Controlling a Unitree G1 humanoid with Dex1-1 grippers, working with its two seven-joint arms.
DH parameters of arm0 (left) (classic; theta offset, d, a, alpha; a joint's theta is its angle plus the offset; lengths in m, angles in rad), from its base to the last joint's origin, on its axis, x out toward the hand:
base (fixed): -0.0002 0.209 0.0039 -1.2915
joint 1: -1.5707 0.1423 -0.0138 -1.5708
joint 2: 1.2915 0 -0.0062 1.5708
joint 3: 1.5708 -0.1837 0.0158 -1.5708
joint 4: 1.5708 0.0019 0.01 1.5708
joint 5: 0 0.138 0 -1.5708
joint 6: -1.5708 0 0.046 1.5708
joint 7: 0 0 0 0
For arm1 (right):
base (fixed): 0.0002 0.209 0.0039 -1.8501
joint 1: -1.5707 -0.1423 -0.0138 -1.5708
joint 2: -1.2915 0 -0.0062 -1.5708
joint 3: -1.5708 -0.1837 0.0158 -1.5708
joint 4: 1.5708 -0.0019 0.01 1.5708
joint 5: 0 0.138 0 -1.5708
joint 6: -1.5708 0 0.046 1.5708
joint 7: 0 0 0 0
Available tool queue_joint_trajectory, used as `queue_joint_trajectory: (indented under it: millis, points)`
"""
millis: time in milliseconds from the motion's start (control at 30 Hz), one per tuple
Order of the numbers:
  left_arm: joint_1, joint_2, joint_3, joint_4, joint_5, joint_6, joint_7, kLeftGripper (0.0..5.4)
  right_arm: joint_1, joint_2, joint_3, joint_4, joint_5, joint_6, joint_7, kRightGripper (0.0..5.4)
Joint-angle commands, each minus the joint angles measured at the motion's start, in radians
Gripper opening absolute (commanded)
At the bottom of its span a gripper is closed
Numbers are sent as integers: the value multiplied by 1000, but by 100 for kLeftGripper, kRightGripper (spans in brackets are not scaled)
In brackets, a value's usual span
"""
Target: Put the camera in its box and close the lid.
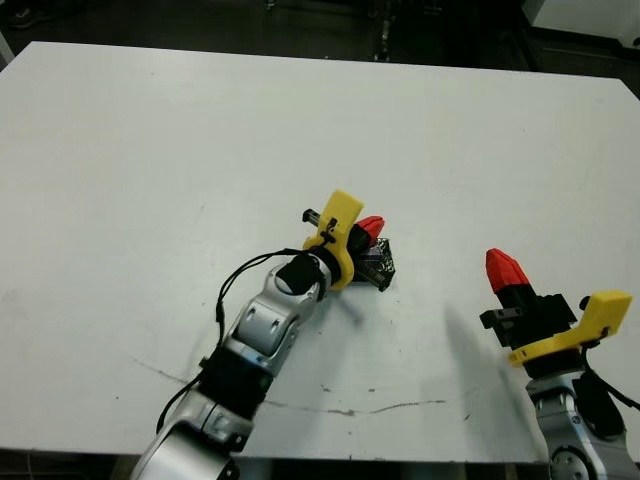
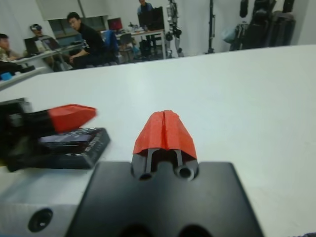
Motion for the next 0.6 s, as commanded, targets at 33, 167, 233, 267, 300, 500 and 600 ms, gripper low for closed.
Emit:
queue_joint_trajectory:
  millis: [33,167,233,267,300,500,600]
  points:
    - [109,87,57,-155,-55,82,-35,1,3,-11,-6,-1,6,6,5,0]
    - [185,143,183,-377,-124,66,-21,1,0,-7,-2,0,3,-1,7,0]
    - [214,154,249,-418,-166,26,-23,1,-1,-7,-1,-3,1,-3,6,0]
    - [225,160,285,-422,-186,-6,-30,1,-2,-6,0,-7,1,1,2,0]
    - [233,166,314,-421,-199,-39,-35,1,-2,-6,0,-11,1,7,-3,0]
    - [240,229,462,-342,-119,-313,16,1,-22,-9,-9,-3,14,-2,7,0]
    - [252,215,489,-311,-105,-401,52,1,-41,-8,-18,0,16,-13,4,0]
